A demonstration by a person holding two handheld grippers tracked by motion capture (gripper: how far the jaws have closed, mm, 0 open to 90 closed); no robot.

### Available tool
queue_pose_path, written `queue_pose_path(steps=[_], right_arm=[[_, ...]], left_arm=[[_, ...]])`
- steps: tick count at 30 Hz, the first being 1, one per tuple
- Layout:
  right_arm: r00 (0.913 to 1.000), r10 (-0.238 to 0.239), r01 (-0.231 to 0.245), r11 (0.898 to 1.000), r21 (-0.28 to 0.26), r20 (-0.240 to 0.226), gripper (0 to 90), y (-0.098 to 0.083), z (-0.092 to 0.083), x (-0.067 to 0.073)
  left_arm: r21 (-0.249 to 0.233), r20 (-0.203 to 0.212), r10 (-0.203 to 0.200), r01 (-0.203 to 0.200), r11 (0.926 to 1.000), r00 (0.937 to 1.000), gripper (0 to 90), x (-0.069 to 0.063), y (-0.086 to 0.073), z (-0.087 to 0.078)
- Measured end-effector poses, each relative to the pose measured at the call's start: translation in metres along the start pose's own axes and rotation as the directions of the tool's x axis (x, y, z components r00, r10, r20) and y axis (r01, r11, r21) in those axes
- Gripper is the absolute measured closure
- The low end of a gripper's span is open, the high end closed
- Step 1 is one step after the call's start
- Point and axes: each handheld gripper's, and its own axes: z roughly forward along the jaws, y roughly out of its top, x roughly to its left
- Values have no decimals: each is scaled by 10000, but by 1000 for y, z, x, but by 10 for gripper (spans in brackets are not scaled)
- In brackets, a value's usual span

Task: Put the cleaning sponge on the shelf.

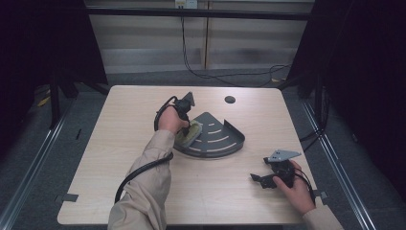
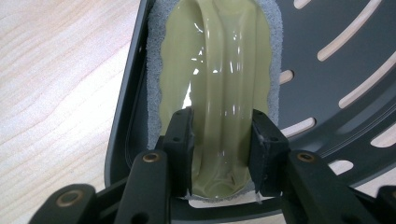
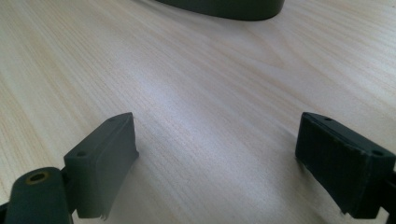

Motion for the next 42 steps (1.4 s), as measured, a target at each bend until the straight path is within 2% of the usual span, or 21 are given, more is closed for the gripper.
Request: queue_pose_path(steps=[7, 10, 11, 14, 23, 25, 27, 28, 33, 34, 35, 36, 42], right_arm=[[10000, -1, 1, 10000, -1, 9, 120, 0, 0, 0], [10000, -1, 1, 10000, -1, 0, 120, 0, 0, 0], [10000, -9, 9, 10000, -4, 2, 120, 0, 0, 0], [10000, -2, 2, 10000, 0, 0, 120, 0, 0, 0], [10000, 3, -3, 10000, 2, 0, 120, 0, 0, 0], [10000, -8, 8, 10000, -5, 2, 120, 0, 0, 0], [10000, 6, -6, 10000, 10, 4, 120, 0, 0, 0], [10000, -9, 9, 10000, -4, 4, 120, 0, 0, 0], [10000, -8, 8, 10000, -3, 3, 120, 0, 0, 0], [10000, -9, 9, 10000, 0, 2, 120, 0, 0, 0], [10000, 1, -1, 10000, 1, 0, 120, 0, 0, 0], [10000, -5, 5, 10000, -5, 1, 120, 0, 0, 0], [10000, -1, 1, 10000, 1, 0, 120, 0, 0, 0]], left_arm=[[-9, -35, -222, 222, 9998, 9997, 603, -2, -1, 0], [-32, -101, -131, 131, 9999, 9999, 573, -1, -1, 1], [18, -133, 10, -9, 10000, 9999, 562, -1, -1, 1], [28, -130, -44, 44, 10000, 9999, 534, -1, -1, 2], [-177, -350, -364, 358, 9992, 9987, 355, -2, -1, -2], [-199, -383, -298, 291, 9994, 9988, 327, -2, -1, -3], [-260, -428, -401, 390, 9989, 9983, 310, -3, -2, -5], [-242, -488, -223, 212, 9995, 9986, 293, -2, -2, -6], [-342, -551, -240, 221, 9992, 9982, 249, -2, -3, -9], [-339, -632, -40, 18, 9994, 9980, 230, 0, -3, -10], [-428, -627, -317, 290, 9987, 9975, 214, -1, -4, -9], [-394, -661, -212, 186, 9991, 9976, 209, -1, -4, -10], [-431, -629, -205, 178, 9989, 9978, 184, 0, -6, -15]])
